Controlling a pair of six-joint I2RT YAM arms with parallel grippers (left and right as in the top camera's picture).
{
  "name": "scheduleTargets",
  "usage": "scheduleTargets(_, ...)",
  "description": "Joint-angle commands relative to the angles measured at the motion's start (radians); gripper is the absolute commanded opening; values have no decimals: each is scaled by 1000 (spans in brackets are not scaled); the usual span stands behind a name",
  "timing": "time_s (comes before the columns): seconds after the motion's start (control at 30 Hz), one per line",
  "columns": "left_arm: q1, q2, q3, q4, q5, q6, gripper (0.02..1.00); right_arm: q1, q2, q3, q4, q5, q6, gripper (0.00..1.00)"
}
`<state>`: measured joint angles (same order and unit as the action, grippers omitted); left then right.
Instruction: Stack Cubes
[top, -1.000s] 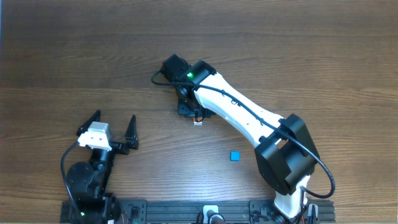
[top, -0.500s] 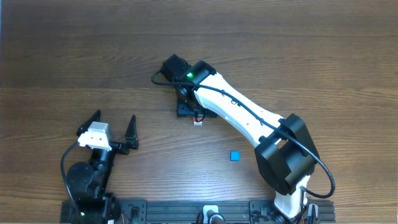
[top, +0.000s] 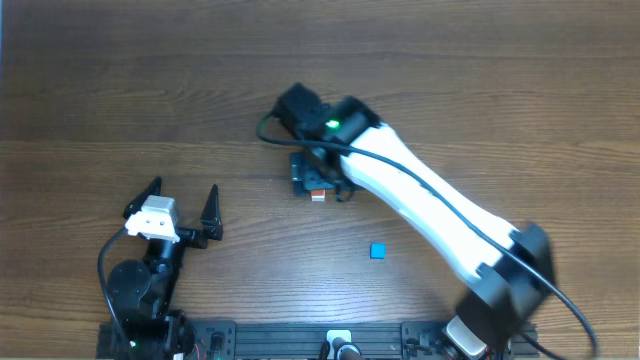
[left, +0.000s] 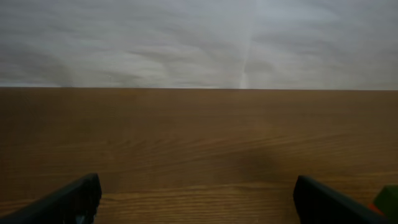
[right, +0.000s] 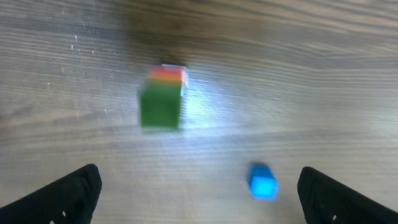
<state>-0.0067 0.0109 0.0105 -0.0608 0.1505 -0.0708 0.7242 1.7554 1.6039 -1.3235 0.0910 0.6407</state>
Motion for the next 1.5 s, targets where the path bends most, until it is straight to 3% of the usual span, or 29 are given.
scheduleTargets(0.03,5,-8,-5,-1,10,14,1000,-52,-167,-67,-30,65,-21,991)
scheduleTargets(0.17,5,-8,-5,-1,10,14,1000,-74,-328,-288,42,51,11,993)
scheduleTargets(0.33,5,-8,-5,-1,10,14,1000,-74,-476,-601,238,-40,19,991)
scheduleTargets(0.53,5,-8,-5,-1,10,14,1000,-69,-468,-850,417,-68,73,991)
scheduleTargets(1.13,5,-8,-5,-1,10,14,1000,-3,-306,-925,575,-52,122,987)
scheduleTargets(1.23,5,-8,-5,-1,10,14,998,-3,-282,-925,581,-45,128,934)
scheduleTargets(1.5,5,-8,-5,-1,10,14,1000,-3,-278,-925,589,-38,134,606)
